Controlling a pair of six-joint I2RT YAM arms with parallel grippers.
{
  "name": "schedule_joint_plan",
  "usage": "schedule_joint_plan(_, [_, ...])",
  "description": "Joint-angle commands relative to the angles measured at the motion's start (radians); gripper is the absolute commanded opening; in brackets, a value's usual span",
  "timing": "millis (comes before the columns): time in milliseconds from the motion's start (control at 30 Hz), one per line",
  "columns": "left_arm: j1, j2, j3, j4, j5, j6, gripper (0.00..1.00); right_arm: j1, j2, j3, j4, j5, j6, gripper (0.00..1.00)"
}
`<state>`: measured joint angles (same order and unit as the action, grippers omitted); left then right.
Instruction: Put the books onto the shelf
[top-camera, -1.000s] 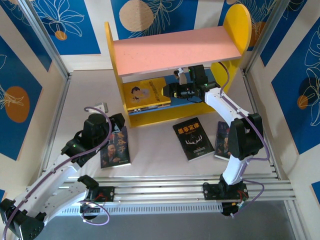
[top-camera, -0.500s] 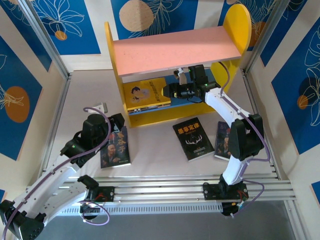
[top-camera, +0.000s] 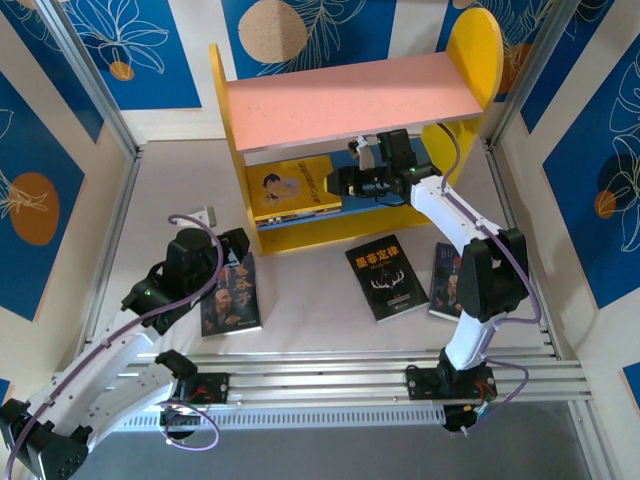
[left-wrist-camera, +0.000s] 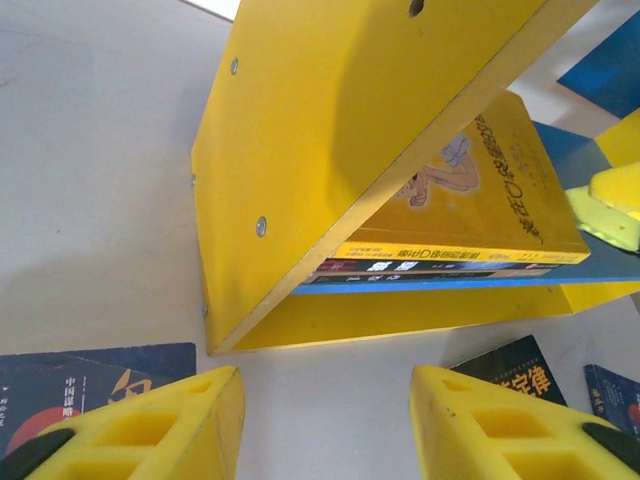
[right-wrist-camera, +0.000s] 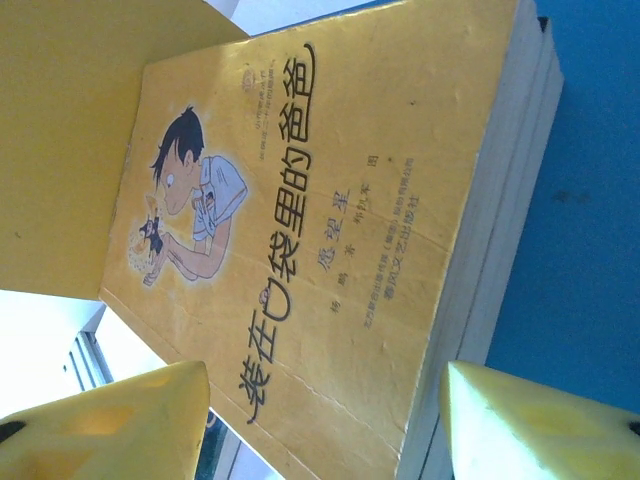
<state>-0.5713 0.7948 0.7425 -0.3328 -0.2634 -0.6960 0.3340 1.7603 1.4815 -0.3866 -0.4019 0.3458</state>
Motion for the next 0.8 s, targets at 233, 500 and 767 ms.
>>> schedule_joint_plan(233, [0.020,0.071,0.098,-0.231,-0.057,0.059,0.50,-0.072,-0.209,-0.123,-0.009,0.063,-0.019,0.63])
schedule_joint_plan(500, [0.019,0.148,0.066,-0.345,-0.083,0.023,0.55,-0.082,-0.345,-0.289,-0.018,0.123,-0.014,0.63])
schedule_joint_plan(767, [0.017,0.258,0.006,-0.332,-0.054,-0.017,0.57,-0.011,-0.463,-0.497,0.026,0.195,0.057,0.63])
